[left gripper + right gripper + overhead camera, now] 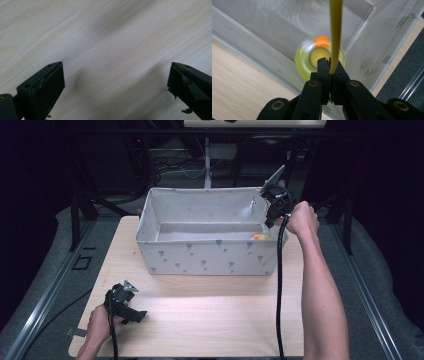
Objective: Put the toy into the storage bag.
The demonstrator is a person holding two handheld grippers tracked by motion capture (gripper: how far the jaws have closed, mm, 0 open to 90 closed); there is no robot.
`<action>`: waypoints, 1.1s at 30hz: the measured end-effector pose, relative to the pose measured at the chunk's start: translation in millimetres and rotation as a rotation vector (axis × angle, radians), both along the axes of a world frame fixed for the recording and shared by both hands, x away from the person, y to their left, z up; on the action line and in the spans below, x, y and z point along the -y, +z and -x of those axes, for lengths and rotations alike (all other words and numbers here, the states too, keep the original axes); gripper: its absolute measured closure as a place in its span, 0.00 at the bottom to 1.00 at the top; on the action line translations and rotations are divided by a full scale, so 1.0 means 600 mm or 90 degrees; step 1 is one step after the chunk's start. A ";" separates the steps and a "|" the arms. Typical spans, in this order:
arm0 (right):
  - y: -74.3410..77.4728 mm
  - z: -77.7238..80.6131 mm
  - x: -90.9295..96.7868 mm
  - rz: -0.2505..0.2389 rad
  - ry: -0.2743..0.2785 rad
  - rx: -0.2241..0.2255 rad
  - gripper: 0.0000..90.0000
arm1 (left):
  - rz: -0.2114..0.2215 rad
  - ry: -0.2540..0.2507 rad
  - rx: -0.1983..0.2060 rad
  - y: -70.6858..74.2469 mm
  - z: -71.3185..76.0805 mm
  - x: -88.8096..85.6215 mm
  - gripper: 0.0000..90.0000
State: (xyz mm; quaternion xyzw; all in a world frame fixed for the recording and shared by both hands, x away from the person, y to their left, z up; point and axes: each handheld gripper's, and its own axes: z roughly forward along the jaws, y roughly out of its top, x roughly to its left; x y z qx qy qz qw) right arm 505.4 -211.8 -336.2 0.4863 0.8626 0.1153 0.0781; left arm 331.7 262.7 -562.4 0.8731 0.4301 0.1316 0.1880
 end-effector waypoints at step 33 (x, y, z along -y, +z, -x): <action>-0.084 -0.003 0.029 -0.011 -0.039 -0.080 0.97 | 0.001 -0.010 -0.002 0.000 0.001 0.003 0.01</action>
